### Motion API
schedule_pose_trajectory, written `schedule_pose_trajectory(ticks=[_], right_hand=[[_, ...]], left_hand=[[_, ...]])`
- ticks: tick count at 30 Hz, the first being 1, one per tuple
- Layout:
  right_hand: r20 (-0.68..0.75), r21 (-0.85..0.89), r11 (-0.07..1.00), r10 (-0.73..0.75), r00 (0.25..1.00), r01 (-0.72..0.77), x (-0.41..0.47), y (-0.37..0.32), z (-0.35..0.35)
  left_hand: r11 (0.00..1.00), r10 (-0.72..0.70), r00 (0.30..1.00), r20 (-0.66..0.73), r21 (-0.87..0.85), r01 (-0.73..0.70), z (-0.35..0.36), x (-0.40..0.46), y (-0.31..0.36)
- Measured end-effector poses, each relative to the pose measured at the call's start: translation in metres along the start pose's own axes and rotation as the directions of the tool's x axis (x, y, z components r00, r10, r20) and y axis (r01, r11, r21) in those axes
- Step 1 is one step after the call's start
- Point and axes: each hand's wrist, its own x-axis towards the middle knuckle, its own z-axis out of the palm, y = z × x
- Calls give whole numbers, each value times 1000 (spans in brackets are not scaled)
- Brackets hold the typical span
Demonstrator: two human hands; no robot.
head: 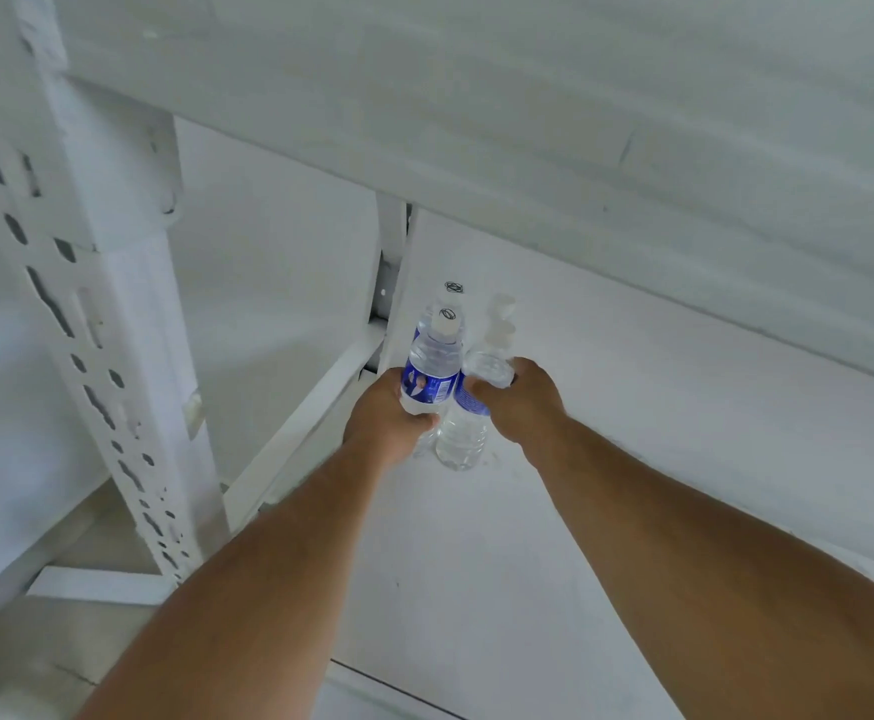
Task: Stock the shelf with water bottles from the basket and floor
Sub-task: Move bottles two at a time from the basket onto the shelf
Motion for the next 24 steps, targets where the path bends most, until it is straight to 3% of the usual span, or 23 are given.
schedule_pose_trajectory(ticks=[18, 24], right_hand=[[83, 158, 984, 65, 994, -78, -34, -1, -12], [189, 149, 965, 184, 965, -213, -41, 8, -6]], left_hand=[[992, -39, 997, 64, 123, 31, -10, -18, 9], [984, -91, 989, 117, 165, 71, -22, -49, 22]])
